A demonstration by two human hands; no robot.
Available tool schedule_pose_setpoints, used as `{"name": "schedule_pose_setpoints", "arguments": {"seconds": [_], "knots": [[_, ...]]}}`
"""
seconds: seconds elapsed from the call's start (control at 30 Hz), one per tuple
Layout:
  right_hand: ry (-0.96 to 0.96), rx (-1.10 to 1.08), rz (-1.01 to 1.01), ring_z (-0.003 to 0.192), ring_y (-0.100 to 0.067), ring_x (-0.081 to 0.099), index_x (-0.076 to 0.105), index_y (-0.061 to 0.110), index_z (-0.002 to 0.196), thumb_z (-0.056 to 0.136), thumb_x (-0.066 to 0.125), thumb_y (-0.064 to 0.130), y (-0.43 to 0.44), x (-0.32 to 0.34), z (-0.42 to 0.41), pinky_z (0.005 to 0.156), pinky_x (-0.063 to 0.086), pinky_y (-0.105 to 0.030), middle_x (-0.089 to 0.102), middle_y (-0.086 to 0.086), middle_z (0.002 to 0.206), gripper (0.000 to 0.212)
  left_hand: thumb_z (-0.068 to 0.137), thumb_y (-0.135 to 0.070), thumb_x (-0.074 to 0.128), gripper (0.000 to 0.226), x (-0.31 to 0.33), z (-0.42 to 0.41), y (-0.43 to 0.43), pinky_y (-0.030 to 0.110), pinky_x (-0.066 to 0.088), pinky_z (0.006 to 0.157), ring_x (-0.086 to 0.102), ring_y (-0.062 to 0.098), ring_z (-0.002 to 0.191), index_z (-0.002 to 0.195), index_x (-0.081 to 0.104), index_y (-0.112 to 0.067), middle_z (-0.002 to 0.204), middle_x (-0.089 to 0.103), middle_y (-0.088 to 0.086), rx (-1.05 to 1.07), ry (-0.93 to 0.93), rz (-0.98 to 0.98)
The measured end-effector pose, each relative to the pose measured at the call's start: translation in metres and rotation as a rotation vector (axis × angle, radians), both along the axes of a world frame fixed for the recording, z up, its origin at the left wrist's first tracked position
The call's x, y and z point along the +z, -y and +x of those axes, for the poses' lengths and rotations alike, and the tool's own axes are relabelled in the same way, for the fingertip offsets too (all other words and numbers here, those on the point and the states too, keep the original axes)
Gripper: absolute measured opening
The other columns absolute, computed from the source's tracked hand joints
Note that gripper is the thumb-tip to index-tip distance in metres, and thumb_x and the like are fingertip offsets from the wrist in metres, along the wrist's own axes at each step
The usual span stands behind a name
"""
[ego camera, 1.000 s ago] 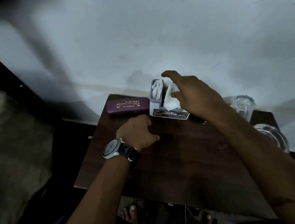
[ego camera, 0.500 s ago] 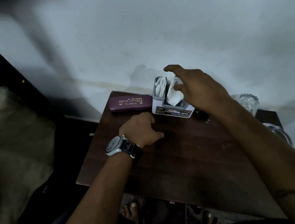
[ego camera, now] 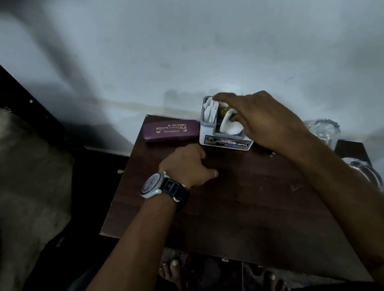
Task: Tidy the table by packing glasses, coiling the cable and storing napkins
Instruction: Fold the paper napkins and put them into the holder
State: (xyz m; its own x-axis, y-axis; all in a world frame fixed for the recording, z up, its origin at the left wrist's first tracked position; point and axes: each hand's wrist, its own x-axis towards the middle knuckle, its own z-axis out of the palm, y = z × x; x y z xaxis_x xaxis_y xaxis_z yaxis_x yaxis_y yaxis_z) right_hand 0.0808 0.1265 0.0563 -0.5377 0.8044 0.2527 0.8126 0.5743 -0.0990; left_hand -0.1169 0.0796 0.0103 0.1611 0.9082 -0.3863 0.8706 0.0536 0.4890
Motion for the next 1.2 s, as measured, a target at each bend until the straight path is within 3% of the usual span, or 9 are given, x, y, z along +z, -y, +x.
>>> {"name": "schedule_pose_setpoints", "arguments": {"seconds": [0.1, 0.23, 0.37, 0.47, 0.6, 0.77, 0.9, 1.07, 1.2], "knots": [[-0.019, 0.016, 0.029, 0.072, -0.032, 0.065, 0.052, 0.017, 0.142, 0.078, 0.06, -0.009, -0.003, 0.004, -0.002, 0.067, 0.048, -0.036, 0.072, -0.007, 0.088, 0.07, 0.08, -0.052, 0.079, 0.062, 0.0, 0.001, -0.001, 0.042, 0.055, 0.097, 0.065, 0.023, 0.112, 0.13, 0.059, -0.024, 0.123, 0.068, 0.002, -0.005, -0.003, -0.006], [-0.09, -0.055, -0.146, 0.066, -0.005, 0.048, 0.043, 0.03, 0.149, 0.088, 0.062, 0.0, -0.005, -0.001, -0.006, 0.06, 0.03, -0.009, 0.057, 0.014, 0.08, 0.071, 0.079, -0.053, 0.079, 0.064, -0.001, 0.004, -0.001, 0.042, 0.055, 0.097, 0.065, 0.023, 0.112, 0.132, 0.058, -0.023, 0.123, 0.068, 0.002, -0.01, -0.005, -0.004], [-0.156, -0.106, -0.205, 0.067, -0.012, 0.047, 0.045, 0.029, 0.149, 0.09, 0.069, 0.01, -0.001, -0.004, -0.01, 0.056, 0.028, -0.005, 0.046, 0.018, 0.068, 0.067, 0.079, -0.052, 0.079, 0.063, -0.002, 0.004, -0.001, 0.041, 0.054, 0.097, 0.065, 0.023, 0.112, 0.131, 0.059, -0.023, 0.122, 0.068, 0.002, -0.009, 0.006, 0.014], [-0.26, -0.105, -0.141, 0.067, -0.013, 0.053, 0.05, 0.027, 0.146, 0.088, 0.067, 0.005, 0.003, -0.005, -0.008, 0.062, 0.035, 0.0, 0.068, 0.008, 0.081, 0.064, 0.079, -0.051, 0.08, 0.063, -0.002, 0.004, -0.001, 0.039, 0.053, 0.1, 0.063, 0.021, 0.117, 0.132, 0.059, -0.024, 0.128, 0.066, 0.001, 0.01, 0.042, 0.035], [-0.251, -0.154, -0.187, 0.082, -0.027, 0.064, 0.04, 0.039, 0.147, 0.091, 0.068, 0.009, -0.001, -0.008, -0.001, 0.073, 0.05, -0.032, 0.072, -0.012, 0.094, 0.07, 0.081, -0.049, 0.078, 0.067, 0.0, 0.006, -0.001, 0.034, 0.05, 0.1, 0.057, 0.02, 0.125, 0.139, 0.055, -0.025, 0.139, 0.06, 0.0, 0.0, 0.064, 0.077], [-0.217, -0.161, -0.15, 0.066, -0.02, 0.055, 0.045, 0.033, 0.145, 0.088, 0.071, 0.007, -0.005, -0.021, -0.004, 0.058, 0.032, -0.022, 0.054, 0.007, 0.065, 0.068, 0.083, -0.047, 0.078, 0.069, 0.001, 0.01, -0.002, 0.027, 0.043, 0.093, 0.055, 0.021, 0.128, 0.142, 0.053, -0.023, 0.141, 0.059, 0.001, -0.02, 0.091, 0.082], [-0.135, -0.149, -0.062, 0.075, -0.039, 0.062, 0.048, 0.019, 0.147, 0.086, 0.072, 0.003, -0.009, -0.026, -0.007, 0.072, 0.032, -0.029, 0.058, -0.005, 0.074, 0.068, 0.082, -0.05, 0.078, 0.071, 0.002, 0.013, -0.002, 0.031, 0.048, 0.097, 0.057, 0.022, 0.127, 0.143, 0.052, -0.024, 0.141, 0.059, 0.002, -0.018, 0.08, 0.063], [-0.082, -0.122, 0.016, 0.078, -0.034, 0.062, 0.046, 0.017, 0.149, 0.085, 0.071, -0.001, -0.007, -0.023, -0.005, 0.097, 0.038, -0.037, 0.044, 0.007, 0.075, 0.071, 0.083, -0.052, 0.076, 0.069, 0.004, 0.014, -0.002, 0.04, 0.051, 0.102, 0.058, 0.022, 0.126, 0.142, 0.053, -0.026, 0.141, 0.059, 0.001, -0.008, 0.07, 0.071], [0.048, -0.141, -0.124, 0.107, -0.033, 0.064, 0.023, 0.026, 0.158, 0.086, 0.078, 0.025, -0.007, -0.014, -0.001, 0.118, 0.024, -0.046, 0.066, -0.005, 0.098, 0.091, 0.083, -0.052, 0.076, 0.067, 0.006, 0.014, 0.0, 0.039, 0.051, 0.1, 0.058, 0.023, 0.125, 0.141, 0.054, -0.025, 0.14, 0.06, 0.001, -0.006, 0.057, 0.075]]}}
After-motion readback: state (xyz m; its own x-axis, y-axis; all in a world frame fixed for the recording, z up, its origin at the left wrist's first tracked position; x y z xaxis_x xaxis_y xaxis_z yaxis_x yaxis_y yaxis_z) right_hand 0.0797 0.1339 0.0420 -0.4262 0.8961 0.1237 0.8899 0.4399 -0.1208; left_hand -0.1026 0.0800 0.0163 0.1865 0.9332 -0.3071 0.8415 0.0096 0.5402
